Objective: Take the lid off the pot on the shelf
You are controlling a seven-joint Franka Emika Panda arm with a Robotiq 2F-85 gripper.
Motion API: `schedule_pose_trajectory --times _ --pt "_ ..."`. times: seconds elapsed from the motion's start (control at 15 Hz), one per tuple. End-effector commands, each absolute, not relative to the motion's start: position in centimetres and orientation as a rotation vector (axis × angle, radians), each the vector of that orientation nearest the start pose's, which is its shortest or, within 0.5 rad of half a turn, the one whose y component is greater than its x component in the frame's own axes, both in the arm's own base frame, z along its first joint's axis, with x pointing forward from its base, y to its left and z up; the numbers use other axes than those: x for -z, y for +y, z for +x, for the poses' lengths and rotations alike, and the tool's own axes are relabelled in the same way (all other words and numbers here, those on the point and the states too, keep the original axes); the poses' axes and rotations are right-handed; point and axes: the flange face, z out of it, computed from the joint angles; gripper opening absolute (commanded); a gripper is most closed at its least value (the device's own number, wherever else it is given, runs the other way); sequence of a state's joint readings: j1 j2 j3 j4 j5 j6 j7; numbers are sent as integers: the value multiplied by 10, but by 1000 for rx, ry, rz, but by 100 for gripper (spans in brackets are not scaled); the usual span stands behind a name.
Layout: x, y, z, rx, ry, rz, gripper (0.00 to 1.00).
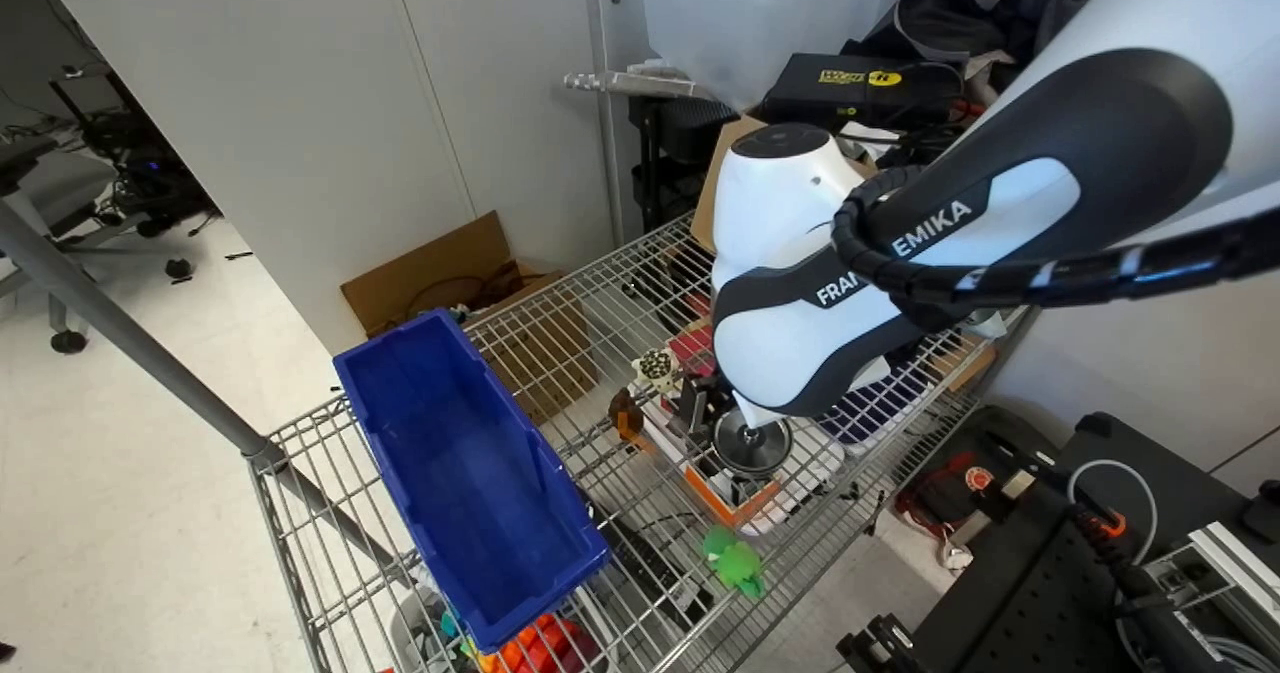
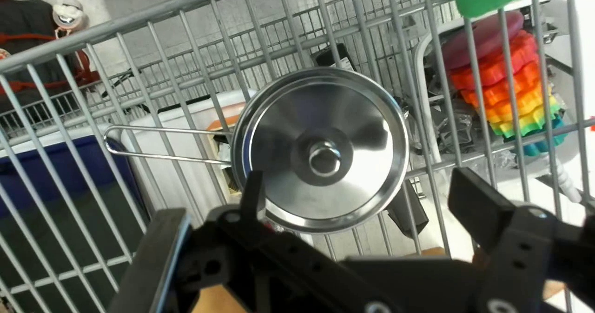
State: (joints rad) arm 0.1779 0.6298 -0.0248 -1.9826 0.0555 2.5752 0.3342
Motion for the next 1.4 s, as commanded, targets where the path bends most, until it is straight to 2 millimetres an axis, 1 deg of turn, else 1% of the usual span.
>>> schedule_pose_trajectory --times 0.0,0.47,0.6,0.67,0.73,0.8,1.33 --pt "-134 90 601 -61 390 -3144 100" --pt "-121 90 601 -86 421 -3155 99" --pt "-119 90 602 -89 427 -3155 86" --pt "-119 91 603 -88 429 -3154 68" --pt "-119 91 603 -90 433 -3151 62" --pt "-119 91 604 -95 438 -3147 61" --pt "-125 92 609 -80 463 -3132 0"
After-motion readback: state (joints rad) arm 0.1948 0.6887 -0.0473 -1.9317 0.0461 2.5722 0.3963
